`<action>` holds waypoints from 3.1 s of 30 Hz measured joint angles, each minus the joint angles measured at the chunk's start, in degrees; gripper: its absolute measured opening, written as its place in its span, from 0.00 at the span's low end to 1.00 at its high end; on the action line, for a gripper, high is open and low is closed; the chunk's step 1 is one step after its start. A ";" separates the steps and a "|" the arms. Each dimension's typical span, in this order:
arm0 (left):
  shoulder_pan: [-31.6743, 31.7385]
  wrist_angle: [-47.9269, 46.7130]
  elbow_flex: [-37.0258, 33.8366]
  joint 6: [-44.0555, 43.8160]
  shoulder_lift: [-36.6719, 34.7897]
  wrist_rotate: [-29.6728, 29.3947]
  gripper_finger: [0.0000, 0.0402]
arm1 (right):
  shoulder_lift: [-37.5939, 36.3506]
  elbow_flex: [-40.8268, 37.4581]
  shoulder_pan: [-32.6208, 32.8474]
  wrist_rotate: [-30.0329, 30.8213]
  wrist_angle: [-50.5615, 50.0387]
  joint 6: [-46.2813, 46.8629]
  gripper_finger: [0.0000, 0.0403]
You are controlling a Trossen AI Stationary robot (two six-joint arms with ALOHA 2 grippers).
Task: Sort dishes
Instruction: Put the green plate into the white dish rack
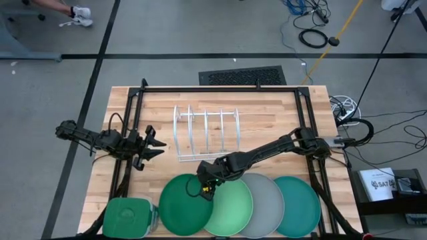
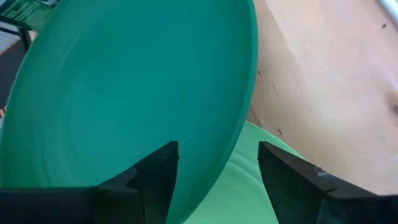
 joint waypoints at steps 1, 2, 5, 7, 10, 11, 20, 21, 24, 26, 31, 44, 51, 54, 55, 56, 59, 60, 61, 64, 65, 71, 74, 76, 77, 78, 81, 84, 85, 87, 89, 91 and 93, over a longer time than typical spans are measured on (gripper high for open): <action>0.01 -0.04 0.00 -0.01 0.00 0.02 0.32 | 0.00 0.00 -0.04 0.01 0.02 0.13 0.53; 0.00 -0.02 0.00 -0.04 0.00 0.02 0.32 | -0.02 0.00 -0.11 0.01 0.17 0.13 0.53; 0.00 -0.13 0.00 -0.01 0.00 0.02 0.32 | -0.02 0.00 -0.24 0.46 0.42 0.13 0.53; 0.01 -0.13 0.00 -0.01 0.00 0.02 0.32 | -0.02 0.00 -0.24 0.89 1.41 0.13 0.52; 0.00 -0.13 0.00 -0.01 0.00 0.02 0.32 | 0.14 0.00 -0.24 1.12 1.86 0.38 0.48; 0.00 -0.13 0.00 -0.04 0.00 0.02 0.32 | 0.32 0.00 -0.24 1.12 1.91 0.78 0.46; 0.00 -0.15 0.00 -0.01 0.00 -0.02 0.32 | 1.90 0.00 -0.13 1.29 2.01 1.85 0.25; 0.02 -0.17 0.00 -0.02 0.00 -0.02 0.32 | 1.90 0.00 -0.14 1.56 2.27 1.84 0.22; 0.01 -0.16 0.00 0.05 0.00 -0.07 0.32 | 1.90 0.00 -0.17 1.56 2.85 1.79 0.12; 0.00 -0.15 0.00 0.05 0.00 -0.07 0.32 | 1.90 0.00 -0.18 1.50 3.56 1.74 0.05; 0.01 -0.14 0.00 0.10 0.00 -0.09 0.32 | 1.60 0.02 -0.11 1.23 3.61 1.24 0.02; 0.00 -0.15 0.00 0.20 0.00 -0.15 0.32 | 0.11 11.16 -0.41 8.18 -4.48 -8.98 0.01; 0.00 1.39 0.00 -0.04 -0.02 -0.17 0.32 | 0.00 24.24 -0.39 17.75 -21.04 -15.22 0.01; 0.00 1.79 0.00 -0.04 0.00 -0.15 0.32 | -0.04 30.04 -0.39 22.83 -30.11 -15.58 0.01; 0.01 2.00 0.00 -0.04 -0.02 -0.17 0.32 | -0.04 32.01 -0.39 24.61 -33.36 -15.47 0.01; 0.00 1.98 0.00 -0.04 -0.02 -0.17 0.32 | -0.03 34.11 -0.29 26.43 -37.06 -15.17 0.01; 0.00 1.95 0.00 -0.06 -0.02 -0.19 0.32 | -2.33 34.35 0.00 31.95 -41.92 -14.21 0.01; 0.02 1.82 0.00 -0.06 0.00 -0.15 0.32 | -3.19 34.13 0.00 33.42 -43.56 -13.25 0.01; 0.00 1.94 0.00 -0.06 0.00 -0.17 0.32 | -4.02 34.14 0.00 35.00 -45.37 -12.30 0.01; 0.01 1.93 0.00 -0.06 -0.01 -0.17 0.32 | -7.02 34.14 0.60 42.40 -50.78 -9.83 0.01; 0.02 1.92 0.00 -0.06 -0.02 -0.15 0.32 | -8.13 34.14 0.83 45.04 -52.09 -8.99 0.01; 0.01 1.73 0.00 -0.05 0.00 -0.16 0.32 | -14.21 34.14 1.92 61.86 -53.36 -5.49 0.01; 0.00 1.73 0.00 -0.05 -0.02 -0.17 0.32 | -16.19 34.16 1.90 68.85 -53.37 -5.02 0.01; 0.02 1.73 0.00 -0.04 -0.02 -0.17 0.32 | -16.66 34.16 1.87 73.30 -53.30 -5.01 0.01; 0.02 1.73 0.00 -0.04 -0.01 -0.17 0.32 | -16.82 34.16 1.71 75.29 -53.28 -5.04 0.01; 0.02 1.72 0.00 -0.04 0.00 -0.17 0.32 | -16.92 34.14 1.60 77.00 -53.32 -5.12 0.00; 0.01 1.71 0.00 -0.04 0.00 -0.17 0.32 | -17.07 34.14 0.68 81.55 -53.36 -2.82 0.00; 0.01 1.73 0.00 -0.05 -0.01 -0.16 0.32 | -16.45 34.15 -0.72 82.84 -53.38 -0.14 0.00; 0.00 1.73 0.00 -0.04 -0.01 -0.15 0.32 | -15.85 34.14 -1.13 82.85 -53.40 0.37 0.00; 0.02 1.73 0.00 -0.04 -0.01 -0.17 0.32 | -14.35 34.14 -1.89 82.54 -53.72 0.48 0.00; 0.01 1.73 0.00 -0.05 0.00 -0.16 0.32 | -12.88 34.07 -2.50 82.10 -54.25 0.30 0.00; 0.02 1.69 0.00 -0.06 0.00 -0.17 0.32 | -12.01 34.07 -2.92 82.08 -55.06 0.55 0.00; 0.02 1.57 0.00 -0.06 -0.02 -0.16 0.32 | -11.41 34.07 -3.50 82.60 -56.04 1.70 0.00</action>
